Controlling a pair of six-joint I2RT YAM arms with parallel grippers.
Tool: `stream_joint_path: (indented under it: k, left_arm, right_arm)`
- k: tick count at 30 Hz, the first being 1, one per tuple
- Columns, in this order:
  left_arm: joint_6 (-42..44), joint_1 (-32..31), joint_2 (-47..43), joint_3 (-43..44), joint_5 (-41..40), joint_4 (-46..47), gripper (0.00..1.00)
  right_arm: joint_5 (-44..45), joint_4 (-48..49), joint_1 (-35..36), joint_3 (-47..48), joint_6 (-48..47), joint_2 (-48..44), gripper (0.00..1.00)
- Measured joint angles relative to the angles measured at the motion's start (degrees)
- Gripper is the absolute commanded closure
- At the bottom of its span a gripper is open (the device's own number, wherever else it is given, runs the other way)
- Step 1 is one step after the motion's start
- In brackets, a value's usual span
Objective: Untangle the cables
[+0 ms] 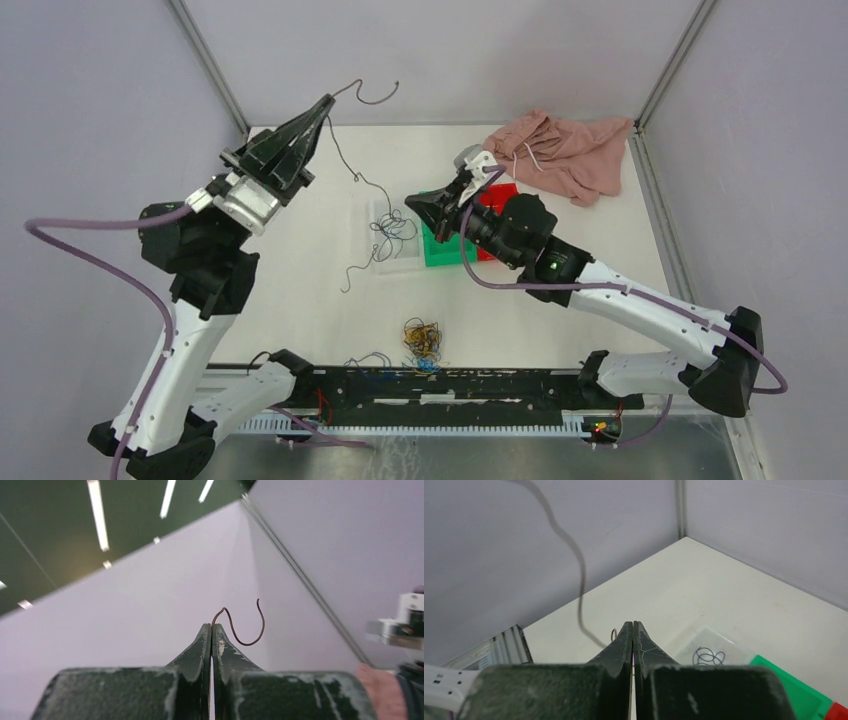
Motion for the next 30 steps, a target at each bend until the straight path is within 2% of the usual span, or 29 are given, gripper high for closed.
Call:
stream_joint_path:
  k: [3, 4, 6, 7, 9, 12, 18, 25, 30]
  left_arm:
    - [-7.1, 0.0, -0.8, -3.4, -1.2, -4.0, 0.97]
    - [-8.5, 0.0, -0.5, -4.0, -1.2, -4.9, 0.97]
    - [-10.9, 0.0, 1.3, -4.0, -1.3, -6.0, 0.97]
    - [-11.6, 0.0, 2.3, -3.7, -1.3, -6.2, 0.97]
    - [-12.3, 0.0, 4.8, -2.7, -1.3, -6.4, 0.97]
    - [-13.2, 0.0, 8.5, -0.1, -1.2, -6.4, 0.97]
    - [-13.9, -0.2, 13.0, 6.8, -1.0, -4.9, 0.97]
    - [-13.9, -1.4, 17.4, 13.5, -0.7, -1.6, 0.97]
    - [-13.9, -4.7, 21.4, 17.0, -0.7, -0.6, 0.97]
  right_arm:
    - [1.9, 0.1, -3.4, -2.3, 2.3, -1.6, 0.97]
    - [2.3, 0.0, -4.3, -2.9, 2.7, -2.0, 0.88]
    - [3.1, -0.4, -6.2, -4.1, 3.7, -3.0, 0.56]
    - [3.2, -0.7, -6.9, -4.7, 4.1, -3.4, 0.48]
    - [3.1, -1.2, -7.6, -5.8, 4.7, -4.3, 0.37]
    - [2.1, -1.8, -8.3, -8.0, 4.0, -6.3, 0.26]
    - [-0.9, -1.8, -9.2, -11.6, 4.0, -8.9, 0.19]
    - [-1.3, -2.4, -10.2, -12.4, 2.7, -9.2, 0.2]
    - [1.0, -3.6, -10.4, -10.4, 0.5, -6.2, 0.23]
